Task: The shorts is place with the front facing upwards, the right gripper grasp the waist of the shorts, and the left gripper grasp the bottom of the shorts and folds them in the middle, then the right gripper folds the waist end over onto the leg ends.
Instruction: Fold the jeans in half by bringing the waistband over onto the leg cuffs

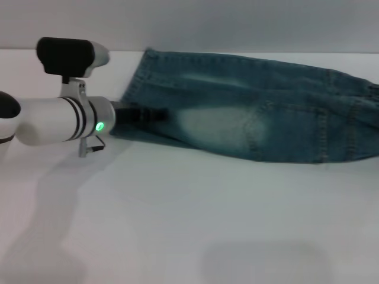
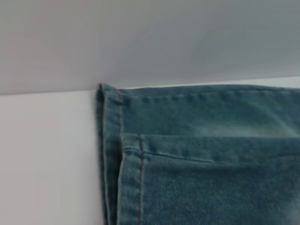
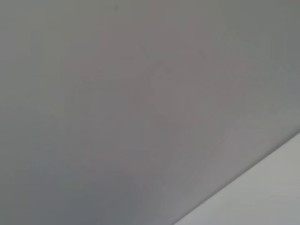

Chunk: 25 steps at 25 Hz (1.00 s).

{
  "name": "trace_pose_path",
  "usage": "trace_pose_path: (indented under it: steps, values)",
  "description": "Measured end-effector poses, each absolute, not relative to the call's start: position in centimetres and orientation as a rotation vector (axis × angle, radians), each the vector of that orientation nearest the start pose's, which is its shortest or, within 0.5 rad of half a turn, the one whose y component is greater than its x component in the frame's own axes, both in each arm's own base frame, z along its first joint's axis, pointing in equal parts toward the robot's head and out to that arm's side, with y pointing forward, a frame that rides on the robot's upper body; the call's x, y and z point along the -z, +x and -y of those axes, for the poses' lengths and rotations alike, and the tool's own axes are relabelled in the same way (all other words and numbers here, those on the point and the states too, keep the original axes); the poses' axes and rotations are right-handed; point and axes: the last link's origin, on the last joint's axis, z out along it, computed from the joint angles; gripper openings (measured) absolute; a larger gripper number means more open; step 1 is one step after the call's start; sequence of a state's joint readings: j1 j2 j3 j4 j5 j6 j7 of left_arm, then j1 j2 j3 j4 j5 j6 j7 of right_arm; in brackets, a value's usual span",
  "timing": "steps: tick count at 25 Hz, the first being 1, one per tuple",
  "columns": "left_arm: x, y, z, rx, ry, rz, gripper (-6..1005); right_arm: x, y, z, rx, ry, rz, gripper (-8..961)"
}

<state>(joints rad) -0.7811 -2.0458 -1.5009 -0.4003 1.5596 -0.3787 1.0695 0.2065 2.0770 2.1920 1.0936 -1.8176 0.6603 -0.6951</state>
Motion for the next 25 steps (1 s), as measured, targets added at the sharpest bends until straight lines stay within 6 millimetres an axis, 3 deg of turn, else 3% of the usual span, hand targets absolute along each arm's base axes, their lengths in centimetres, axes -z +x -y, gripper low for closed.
trace_pose_path:
  steps: [7, 15, 18, 20, 25]
  values:
    - [6.0, -25.9, -43.9, 0.216, -2.065, 1.099, 859, -11.3, 35.0, -35.4, -0.784, -1.406, -1.449, 638]
    - [5.6, -21.2, -42.6, 0.461, -2.144, 1.011, 859, -10.9, 35.1, -35.3, -0.773, -1.422, -1.455, 637]
    - [6.0, -20.0, -42.1, 0.489, -2.199, 0.99, 859, -10.8, 35.0, -35.3, -0.78, -1.423, -1.457, 637]
    - [7.5, -18.8, -41.4, 0.47, -2.289, 0.97, 859, -10.8, 35.0, -35.4, -0.788, -1.422, -1.458, 637]
    - [9.6, -19.0, -40.8, 0.368, -2.361, 0.953, 859, -10.6, 35.0, -35.5, -0.794, -1.424, -1.464, 637]
